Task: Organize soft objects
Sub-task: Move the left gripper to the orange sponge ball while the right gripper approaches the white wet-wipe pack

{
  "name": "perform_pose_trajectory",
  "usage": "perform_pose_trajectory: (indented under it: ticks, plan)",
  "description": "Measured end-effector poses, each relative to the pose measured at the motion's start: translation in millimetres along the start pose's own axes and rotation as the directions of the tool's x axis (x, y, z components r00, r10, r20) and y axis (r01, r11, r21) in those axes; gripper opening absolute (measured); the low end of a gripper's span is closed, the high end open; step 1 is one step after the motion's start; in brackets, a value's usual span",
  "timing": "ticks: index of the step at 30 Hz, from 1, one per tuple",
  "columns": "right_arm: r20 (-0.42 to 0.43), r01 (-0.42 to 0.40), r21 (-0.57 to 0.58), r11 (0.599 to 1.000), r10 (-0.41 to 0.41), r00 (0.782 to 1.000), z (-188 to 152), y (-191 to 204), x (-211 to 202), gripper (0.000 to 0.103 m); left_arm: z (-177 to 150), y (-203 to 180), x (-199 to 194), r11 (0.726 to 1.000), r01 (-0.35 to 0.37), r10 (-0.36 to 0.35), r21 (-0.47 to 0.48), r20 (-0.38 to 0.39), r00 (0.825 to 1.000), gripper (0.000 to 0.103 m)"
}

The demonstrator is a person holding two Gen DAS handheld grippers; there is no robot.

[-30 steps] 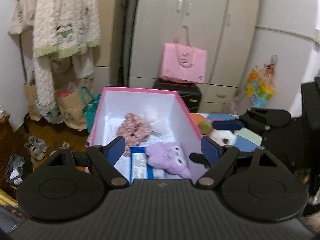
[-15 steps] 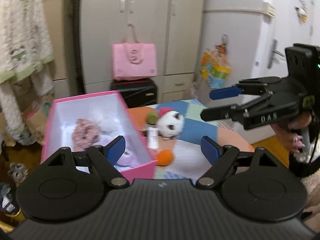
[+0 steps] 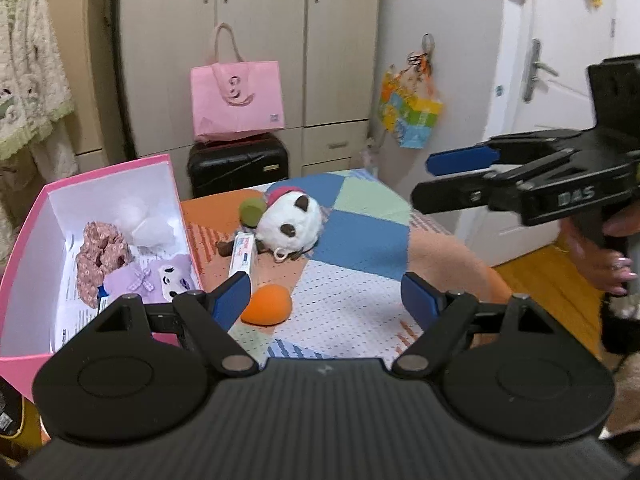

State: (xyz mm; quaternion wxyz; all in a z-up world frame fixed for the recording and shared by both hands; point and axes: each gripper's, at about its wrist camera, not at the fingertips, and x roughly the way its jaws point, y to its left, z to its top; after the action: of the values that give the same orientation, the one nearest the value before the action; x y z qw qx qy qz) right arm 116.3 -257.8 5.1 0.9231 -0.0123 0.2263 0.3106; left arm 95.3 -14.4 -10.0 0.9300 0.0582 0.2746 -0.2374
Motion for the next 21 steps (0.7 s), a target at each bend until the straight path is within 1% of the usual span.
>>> perform_pose_trajectory:
  ticks: [3, 9, 12, 16, 19, 20, 21]
  plan:
    - [0.006, -0.008, 0.0, 1.0, 0.008, 1.0, -6, -7, 4, 0.075, -6, -6, 14, 0.999, -0.045, 0.045, -0.01, -0.001, 0.999, 0.082]
    - [-0.008, -0.011, -0.01, 1.0, 0.011, 1.0, -19, -22, 21, 0.075, -16, -14, 45, 0.996, -0.078, 0.077, -0.036, -0.03, 0.997, 0.082]
    - [-0.012, -0.022, -0.02, 1.0, 0.022, 1.0, -24, -28, 29, 0.075, -22, -17, 58, 0.993, -0.11, 0.11, -0.044, -0.014, 0.994, 0.082]
    - [-0.03, -0.05, -0.026, 0.998, 0.049, 0.998, -24, -32, 46, 0.075, -29, -26, 76, 0.981, -0.192, 0.192, -0.013, 0.011, 0.981, 0.081]
    - [-0.054, -0.074, -0.04, 0.996, 0.072, 0.996, -22, -33, 61, 0.075, -35, -39, 84, 0.96, -0.273, 0.271, 0.059, 0.043, 0.962, 0.081]
    - [-0.064, -0.084, -0.045, 0.995, 0.081, 0.995, -22, -33, 67, 0.075, -36, -41, 86, 0.956, -0.284, 0.281, 0.074, 0.05, 0.958, 0.081]
    - [-0.078, -0.096, -0.05, 0.994, 0.092, 0.993, -22, -33, 73, 0.075, -36, -44, 89, 0.957, -0.279, 0.276, 0.08, 0.045, 0.96, 0.08]
